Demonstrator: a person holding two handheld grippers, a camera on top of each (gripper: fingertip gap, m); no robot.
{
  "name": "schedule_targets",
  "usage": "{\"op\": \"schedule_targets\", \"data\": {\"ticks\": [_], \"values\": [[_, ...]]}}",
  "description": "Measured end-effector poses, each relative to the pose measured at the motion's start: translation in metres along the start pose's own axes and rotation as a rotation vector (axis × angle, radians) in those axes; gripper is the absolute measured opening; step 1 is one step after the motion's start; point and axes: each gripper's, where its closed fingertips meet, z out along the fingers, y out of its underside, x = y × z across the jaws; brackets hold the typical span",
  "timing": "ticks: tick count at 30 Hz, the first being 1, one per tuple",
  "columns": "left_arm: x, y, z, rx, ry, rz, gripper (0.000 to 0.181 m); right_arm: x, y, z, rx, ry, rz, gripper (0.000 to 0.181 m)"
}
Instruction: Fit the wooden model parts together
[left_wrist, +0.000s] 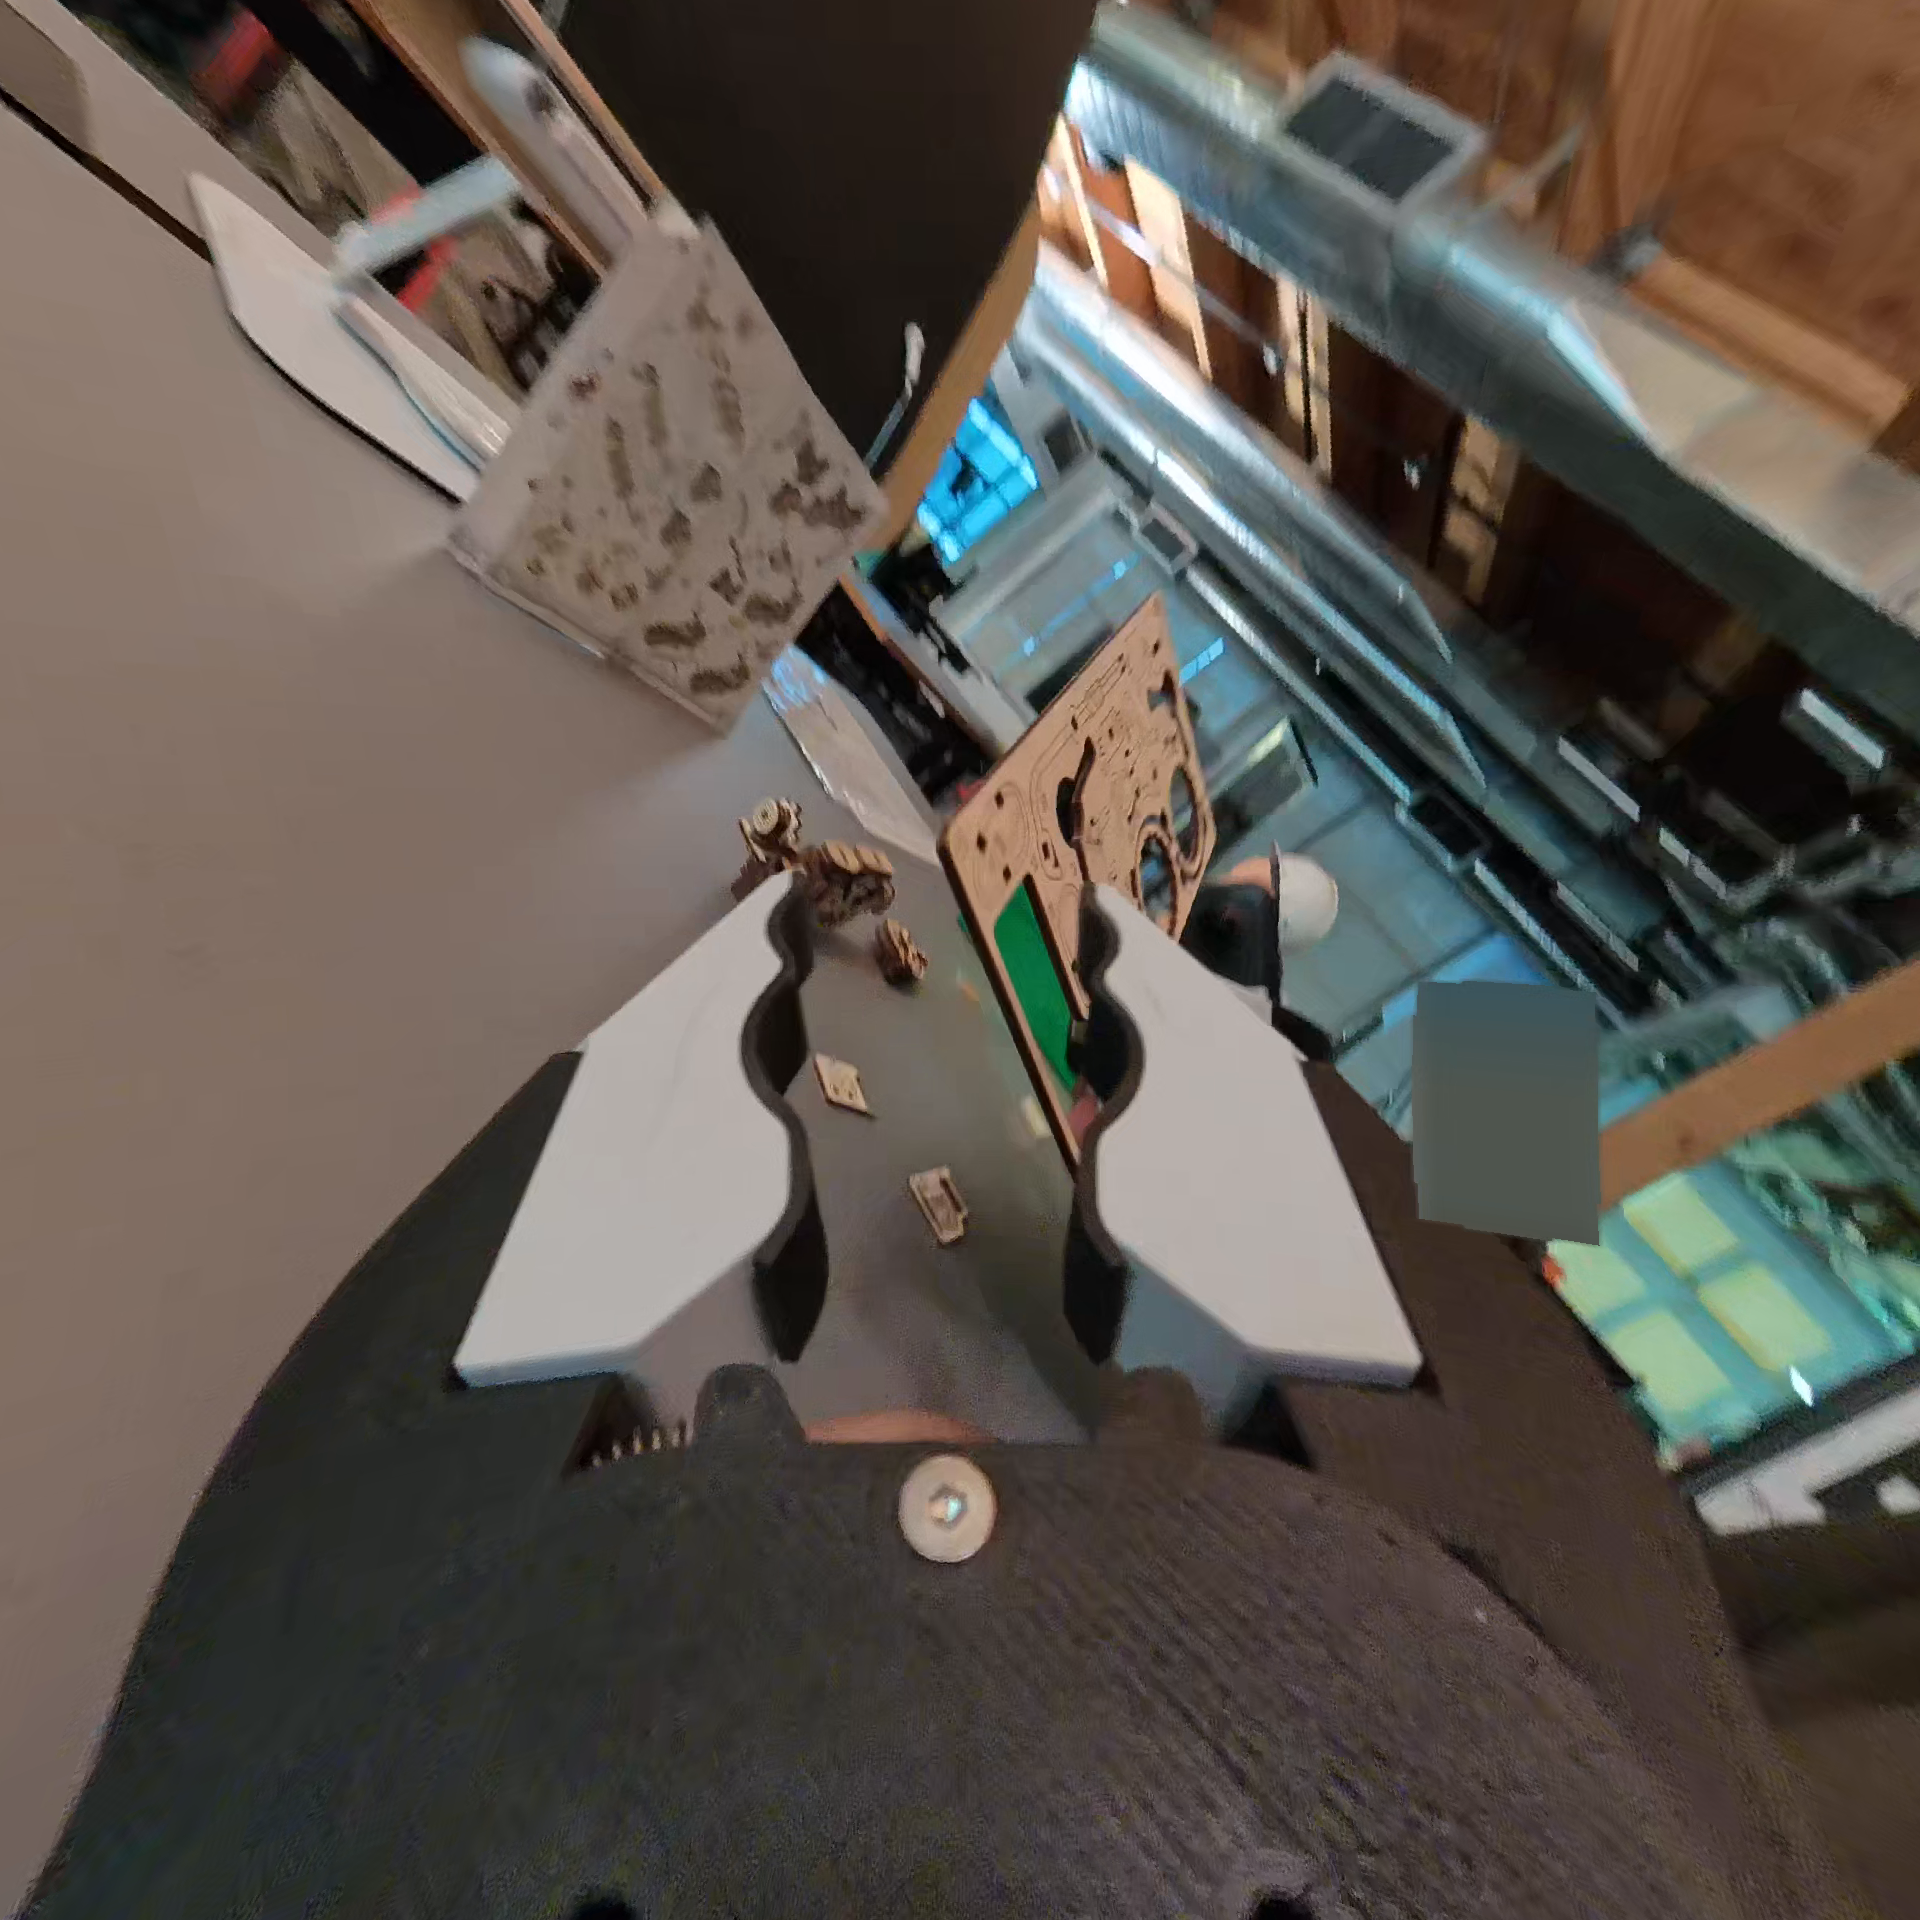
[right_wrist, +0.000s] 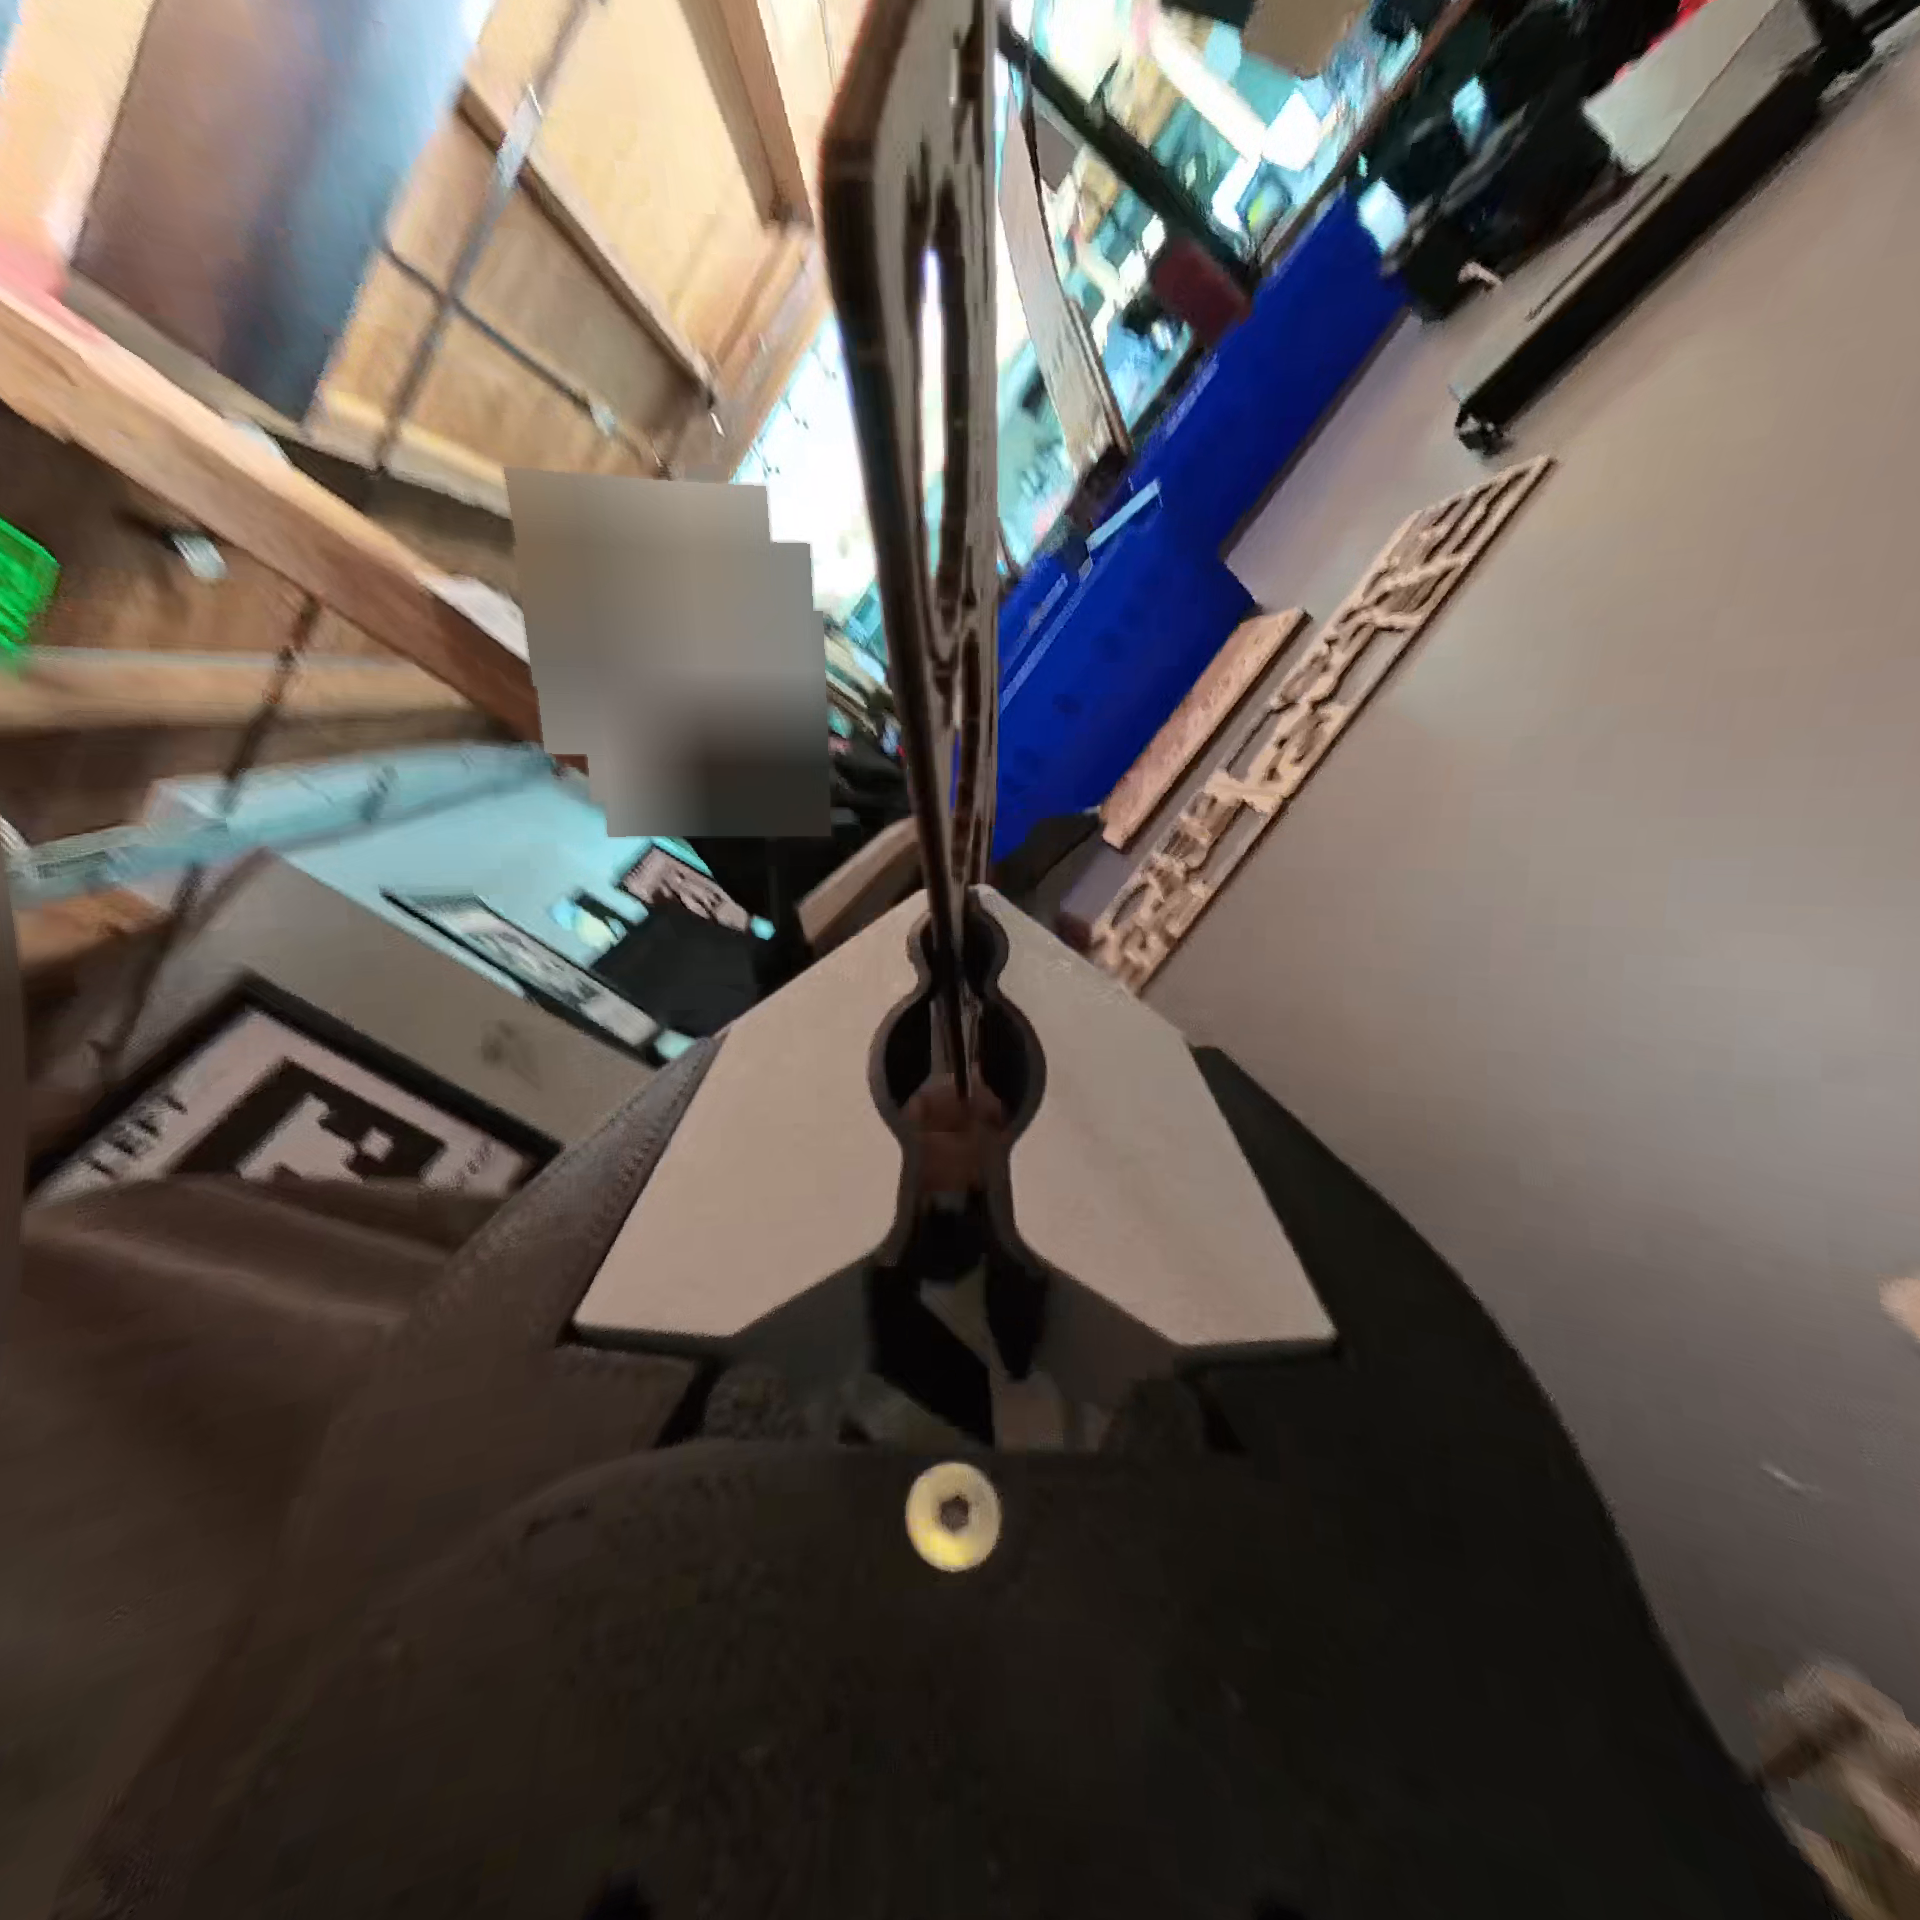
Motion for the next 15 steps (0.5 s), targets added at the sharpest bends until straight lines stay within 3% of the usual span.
{"op": "schedule_targets", "data": {"ticks": [4, 8, 12, 15], "values": [[0.009, 0.032, 0.009, -0.285, 0.104, 0.085, 0.053, 0.025, 0.029, -0.040, -0.260, 0.182, -0.173, 0.000], [0.000, 0.092, -0.003, -0.695, 0.143, 0.144, 0.055, 0.022, 0.053, -0.066, -0.362, 0.108, -0.163, 0.000], [0.005, 0.121, -0.011, -0.836, 0.194, 0.226, 0.037, 0.026, 0.064, -0.069, -0.416, 0.092, -0.119, 0.000], [-0.006, 0.136, -0.018, -0.936, 0.151, 0.318, 0.025, 0.033, 0.074, -0.069, -0.465, 0.109, -0.107, 0.000]]}}
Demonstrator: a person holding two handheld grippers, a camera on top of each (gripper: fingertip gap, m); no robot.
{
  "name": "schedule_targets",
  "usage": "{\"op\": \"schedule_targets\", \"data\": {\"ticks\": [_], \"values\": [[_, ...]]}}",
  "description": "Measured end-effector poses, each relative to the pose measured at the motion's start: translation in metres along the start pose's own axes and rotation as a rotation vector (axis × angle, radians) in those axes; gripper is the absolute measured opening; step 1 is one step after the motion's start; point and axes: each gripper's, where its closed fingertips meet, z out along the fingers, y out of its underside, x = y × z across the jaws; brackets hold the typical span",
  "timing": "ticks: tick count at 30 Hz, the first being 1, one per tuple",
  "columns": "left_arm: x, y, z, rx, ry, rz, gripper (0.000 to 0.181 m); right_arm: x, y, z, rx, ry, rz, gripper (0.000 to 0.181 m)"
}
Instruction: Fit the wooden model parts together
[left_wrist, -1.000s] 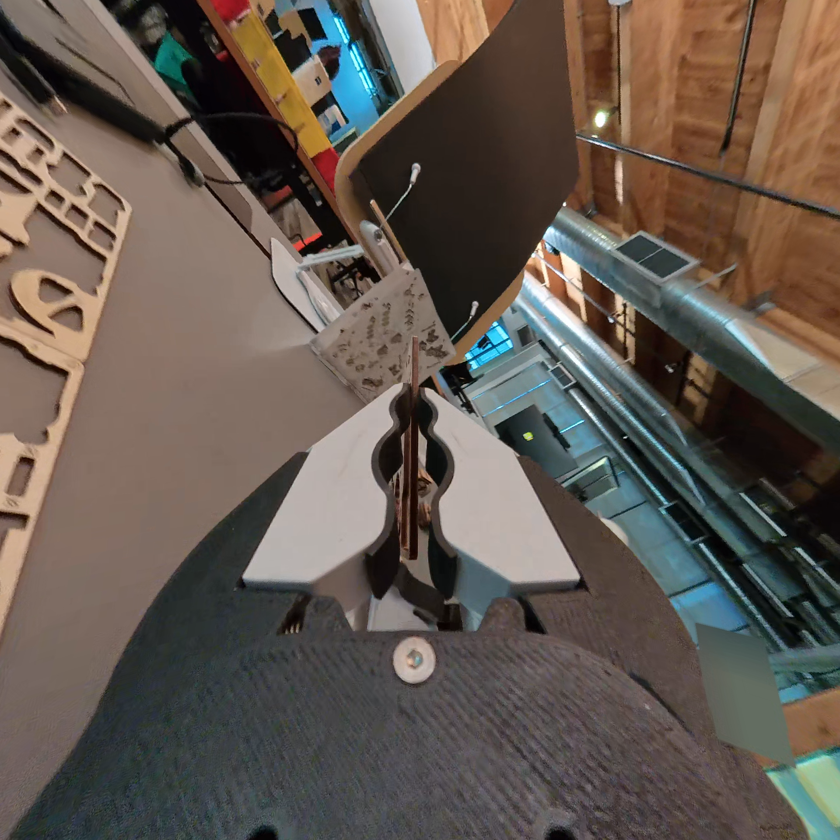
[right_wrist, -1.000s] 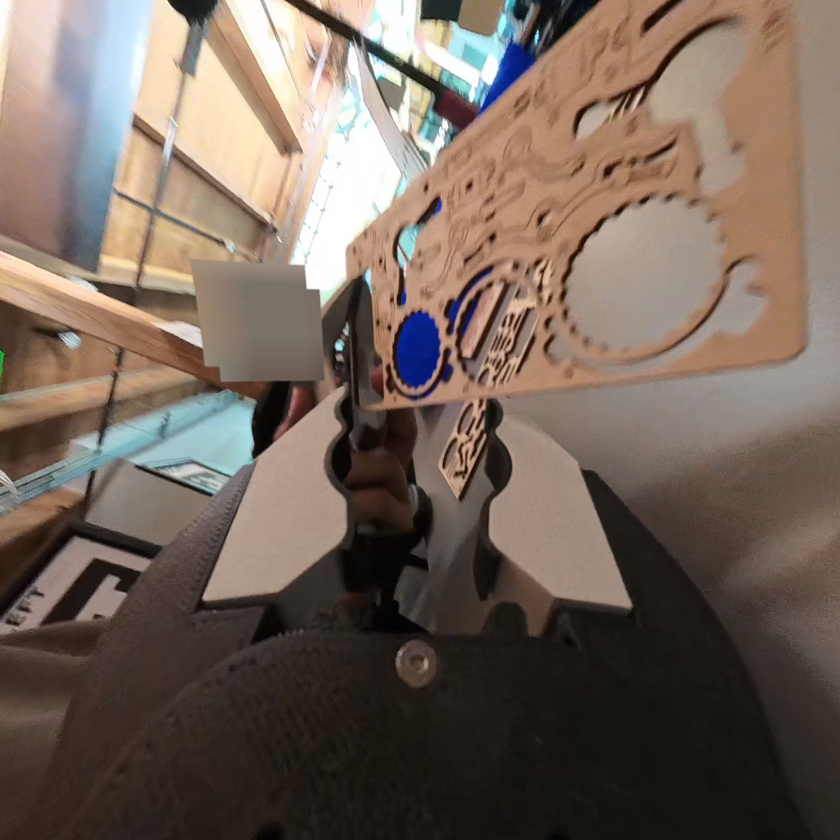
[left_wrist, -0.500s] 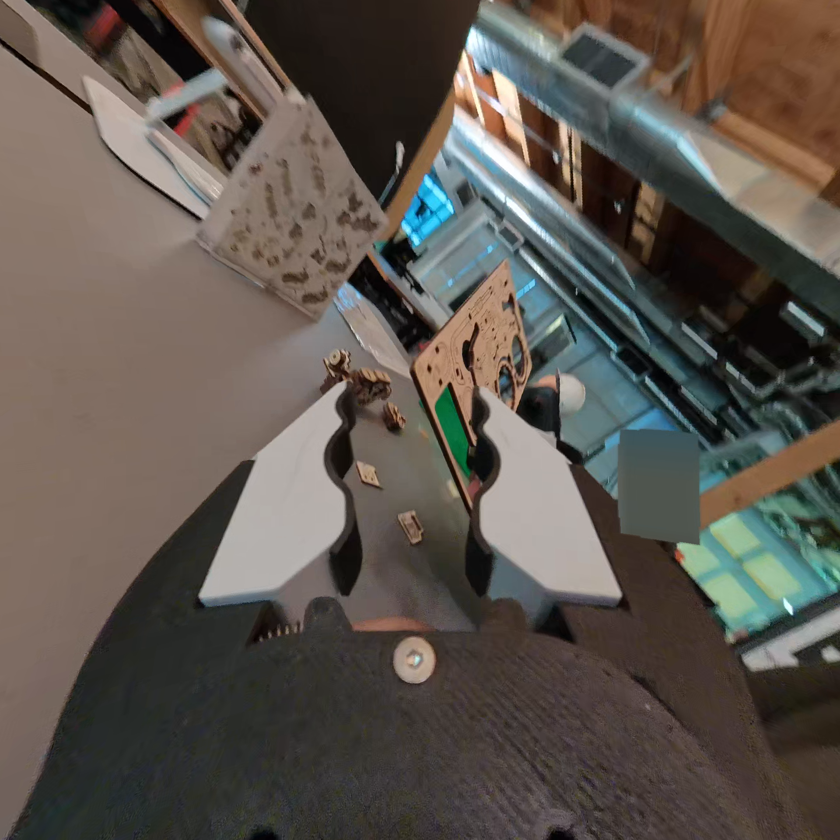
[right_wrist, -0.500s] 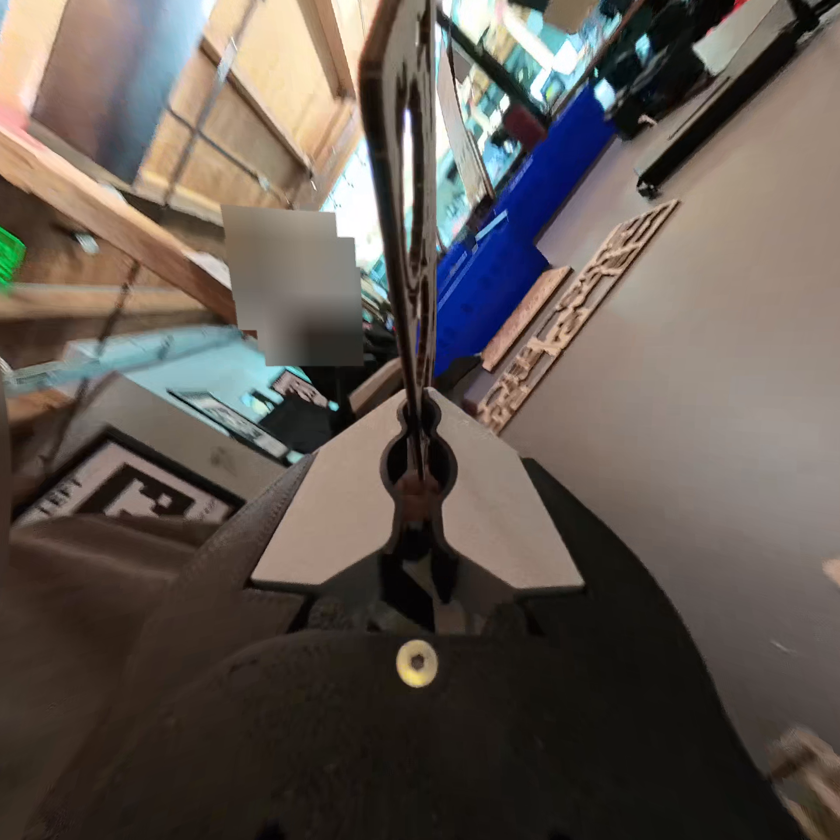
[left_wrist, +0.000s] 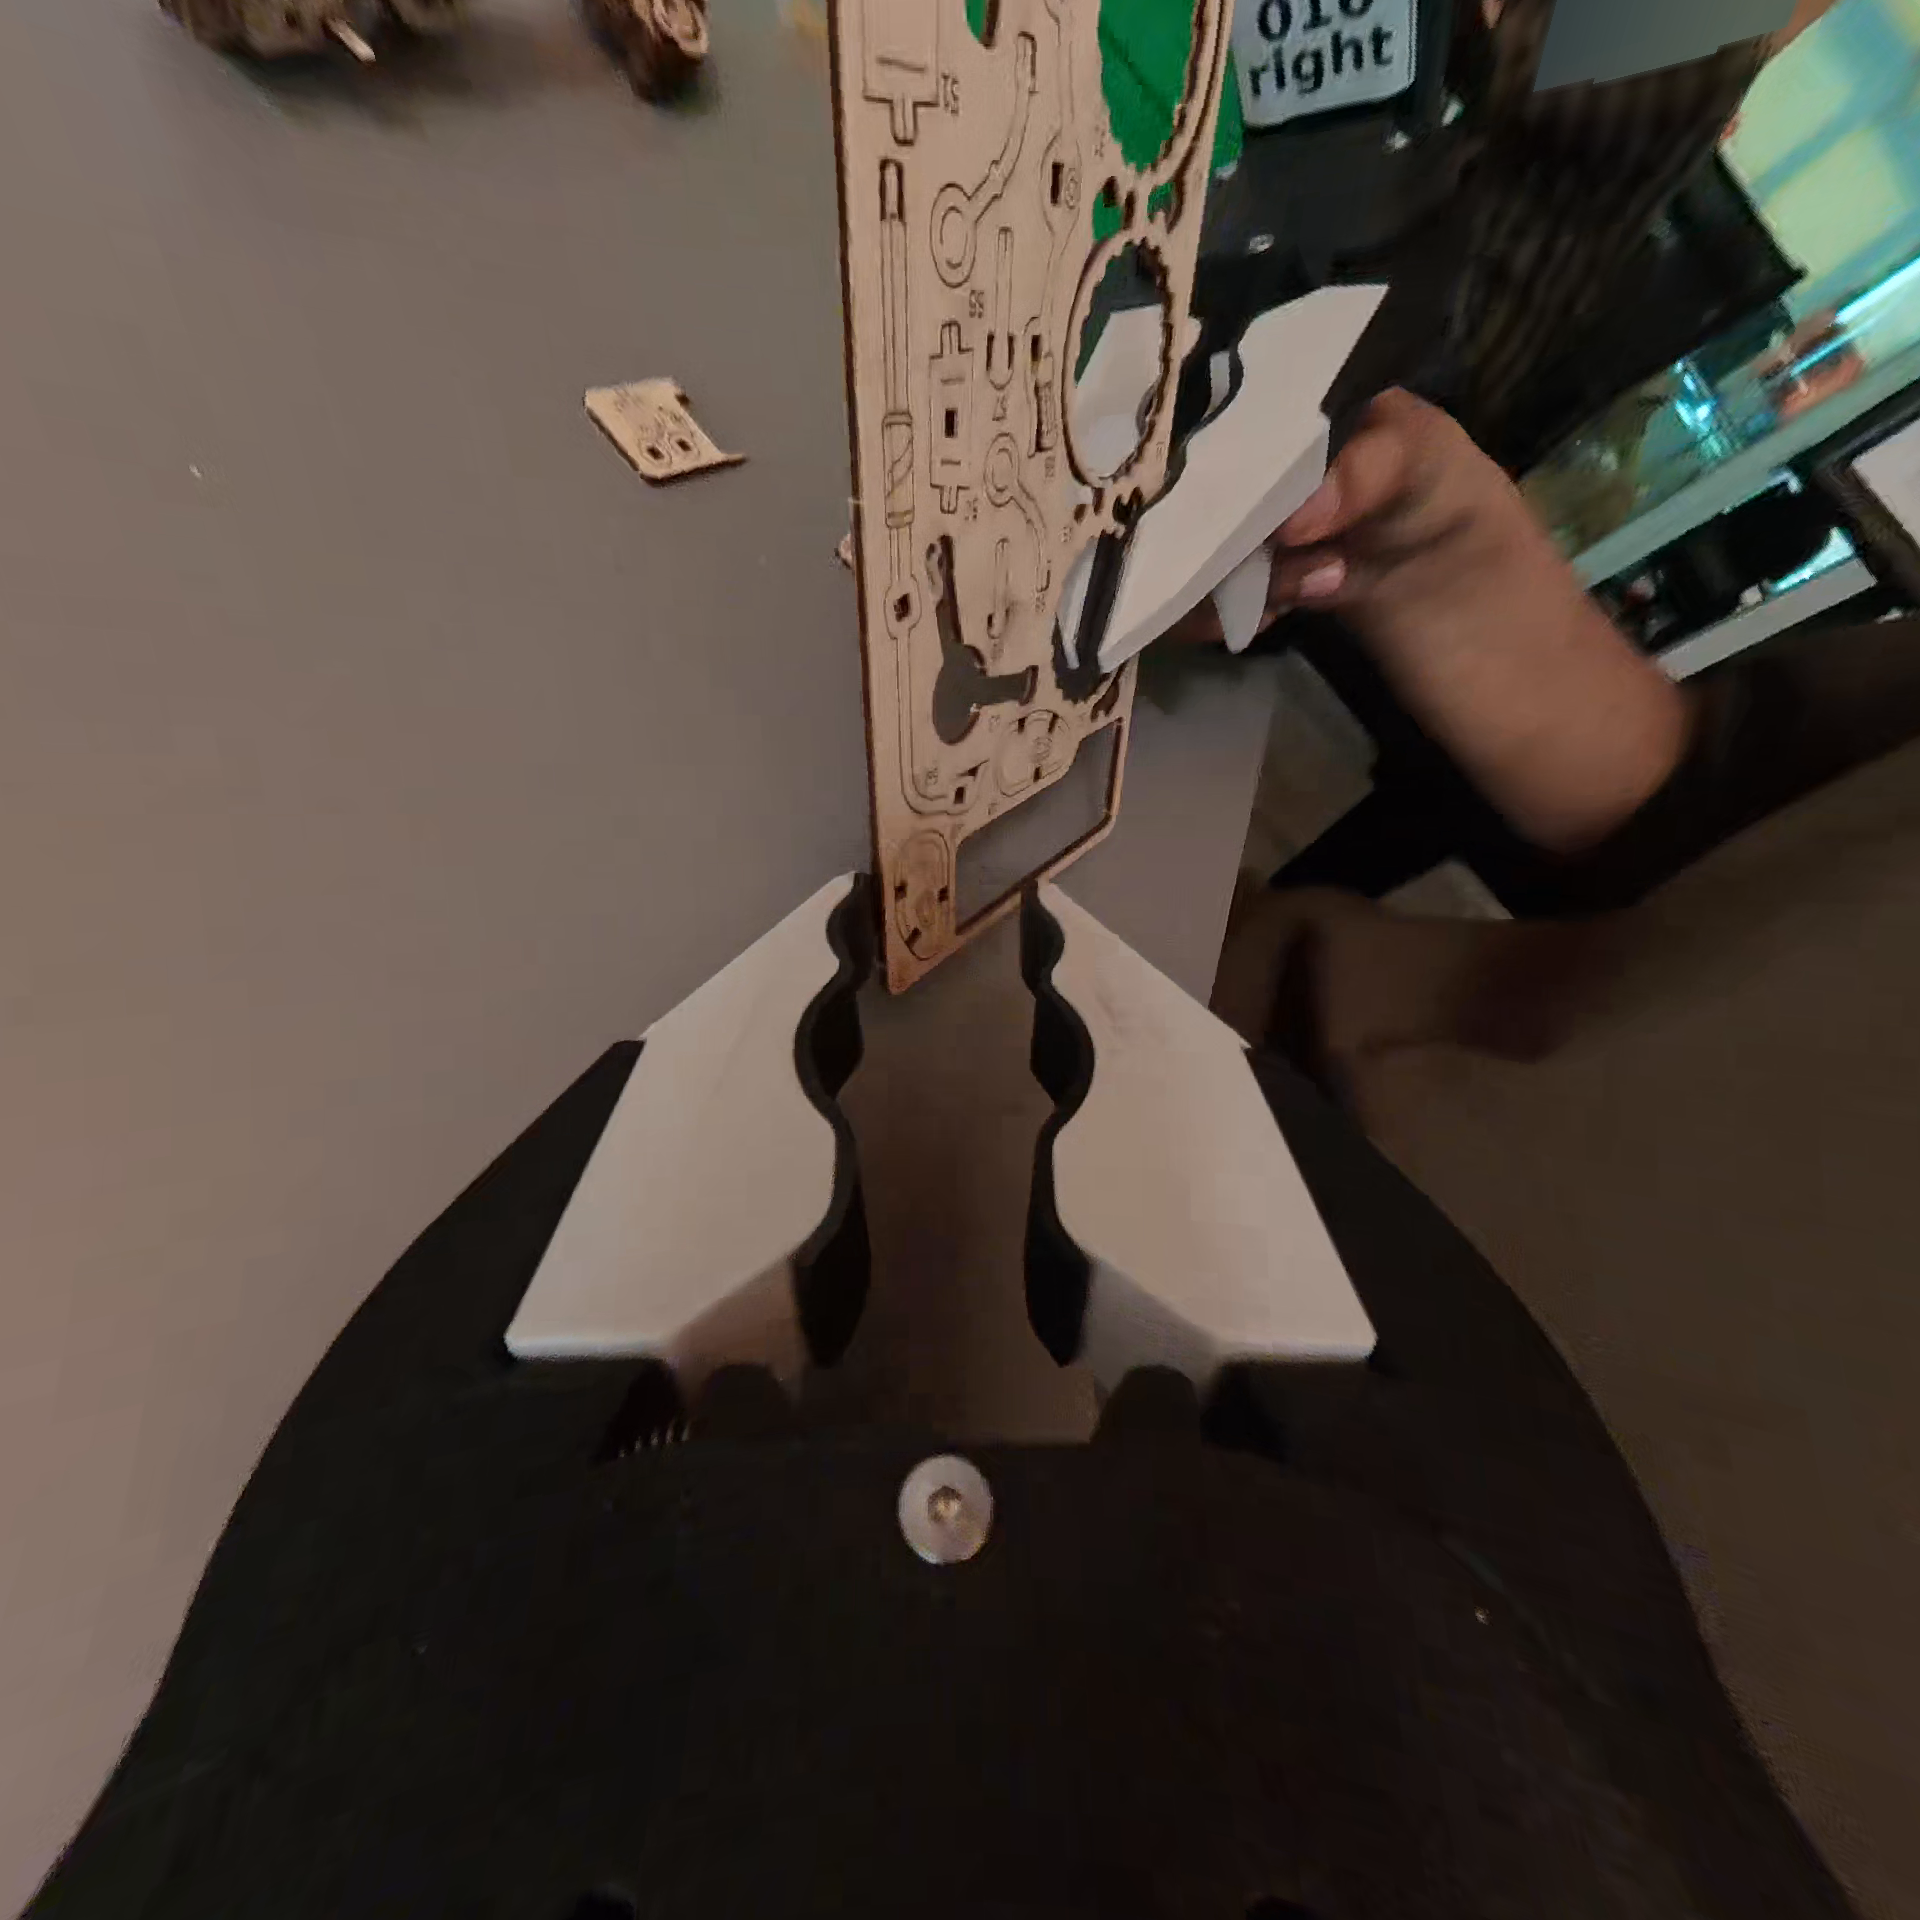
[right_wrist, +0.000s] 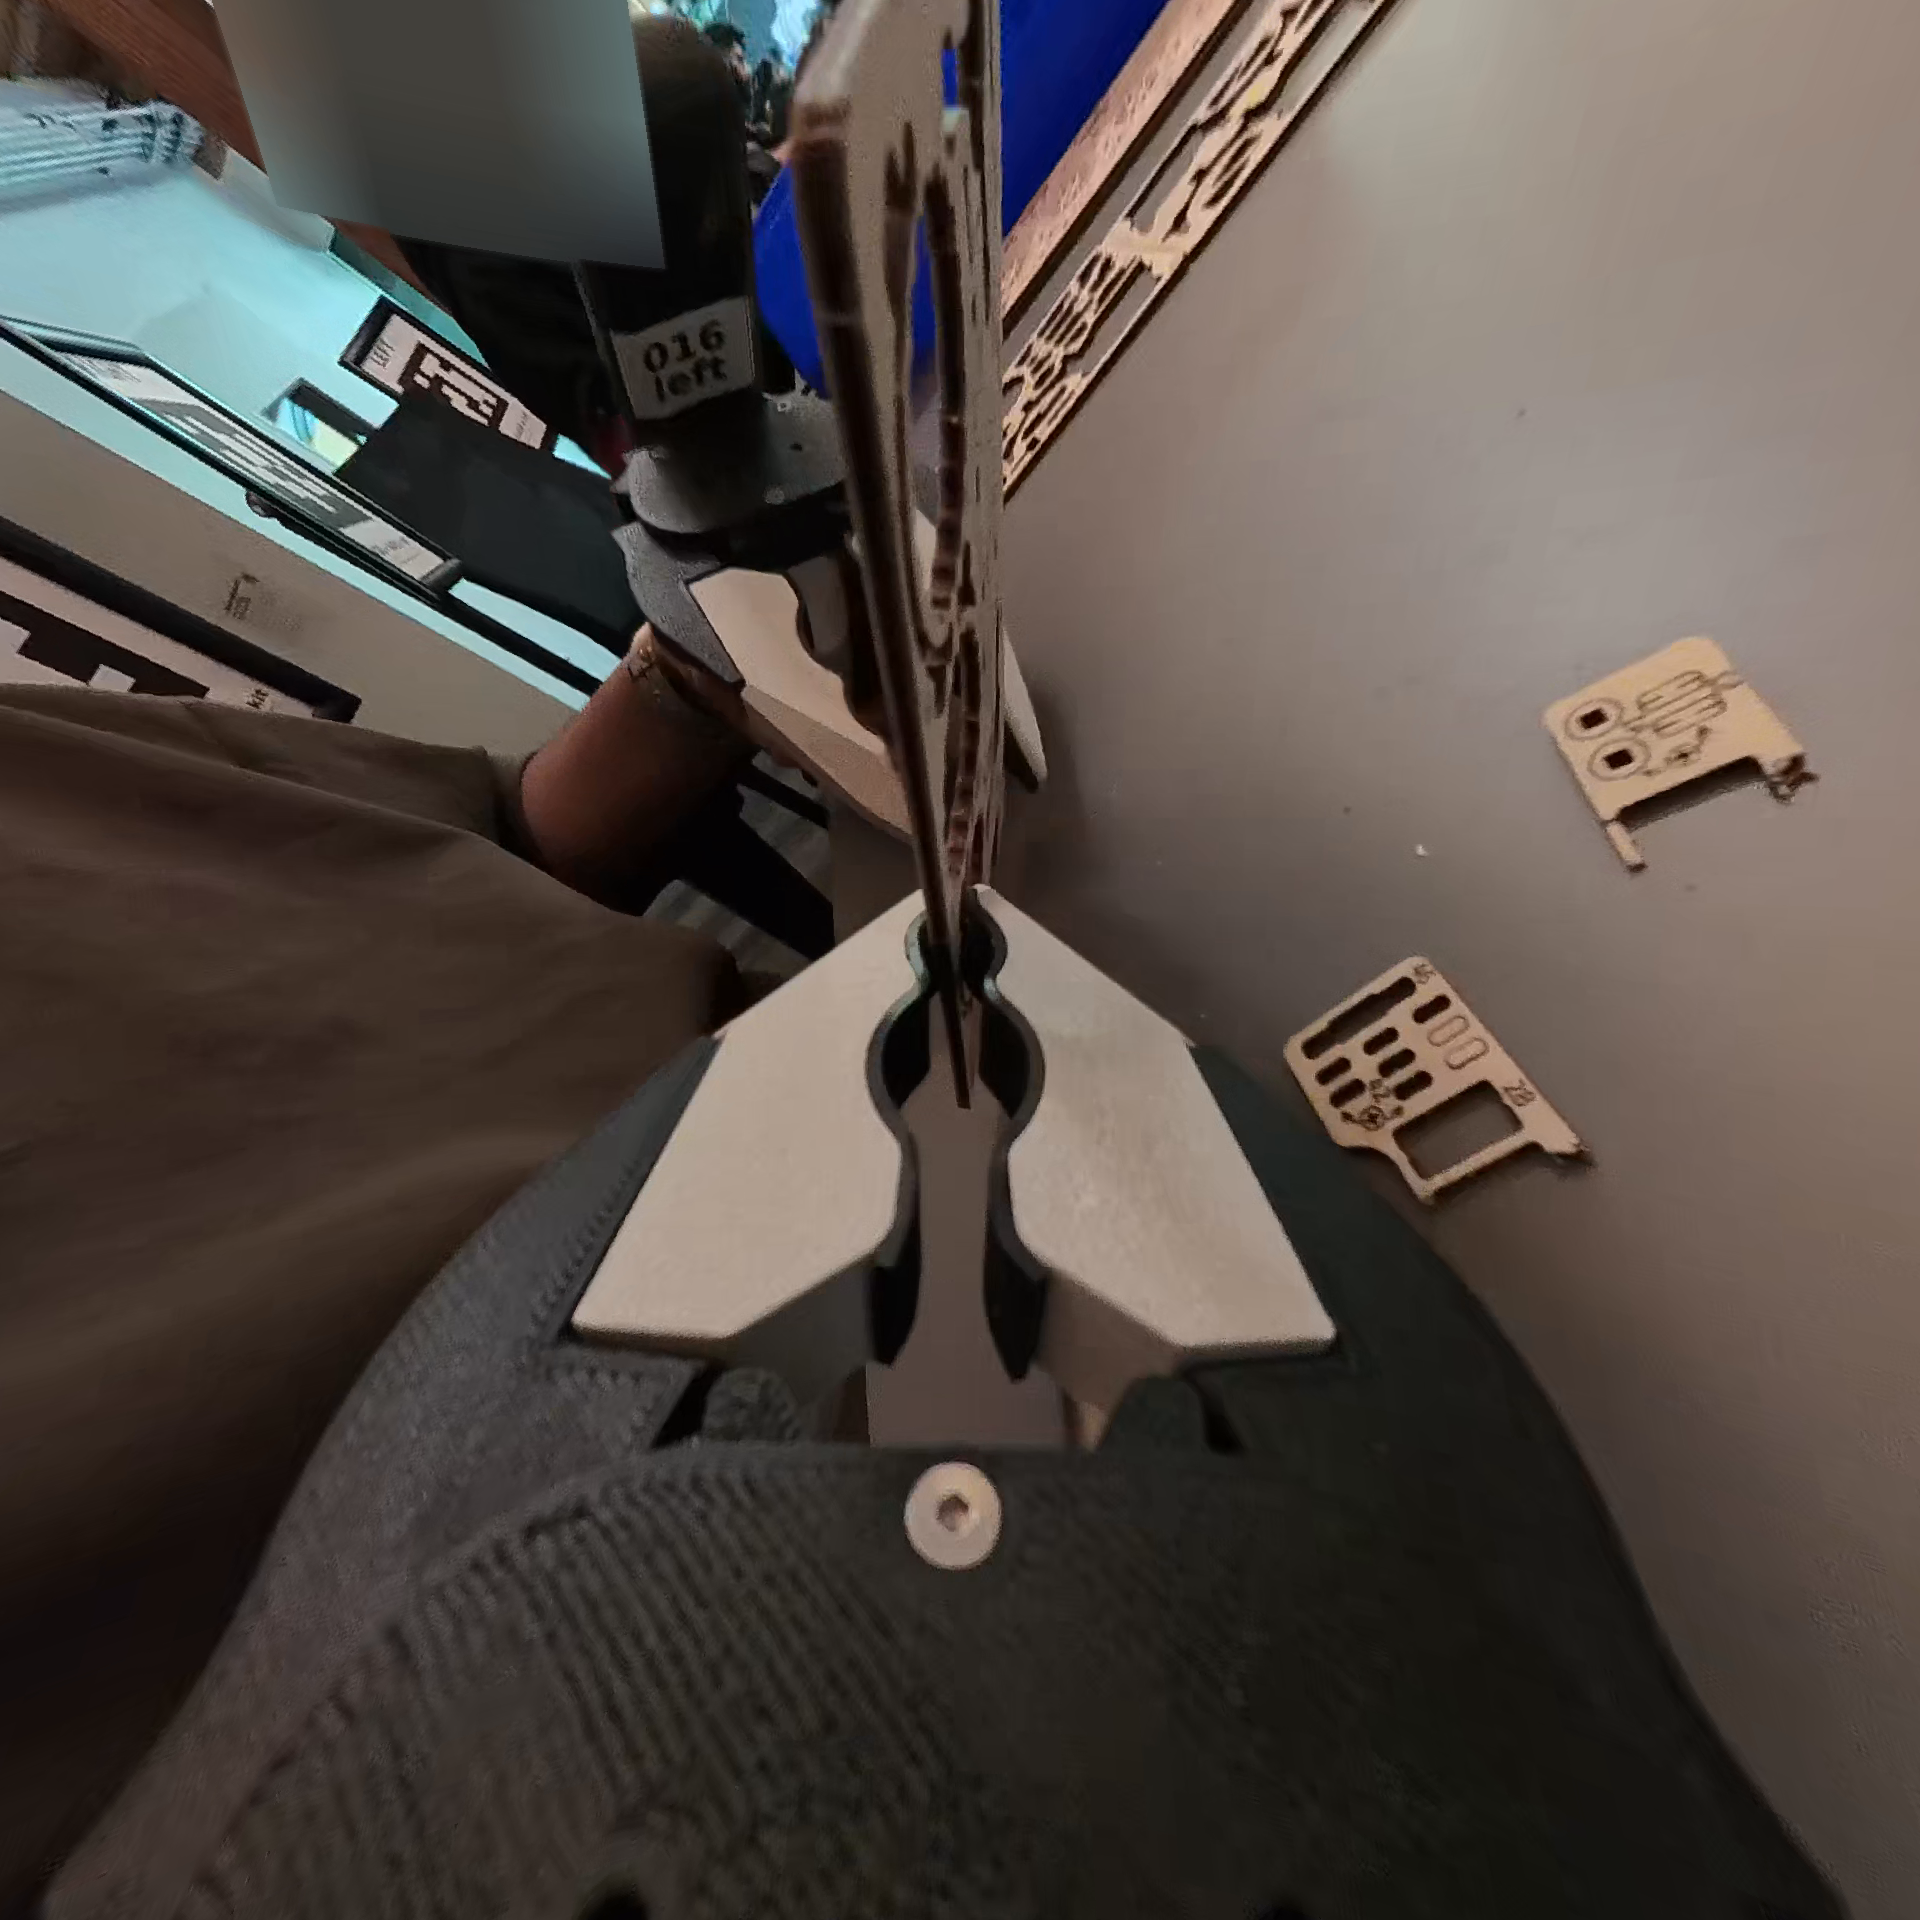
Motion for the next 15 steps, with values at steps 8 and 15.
{"op": "schedule_targets", "data": {"ticks": [8, 15], "values": [[0.000, -0.004, -0.003, 0.037, 0.045, -0.063, 0.008, 0.009, 0.002, 0.001, 0.006, 0.019, 0.046, 0.000], [-0.004, -0.001, -0.003, 0.023, 0.042, -0.109, 0.009, 0.010, 0.004, 0.004, -0.006, 0.023, 0.052, 0.000]]}}
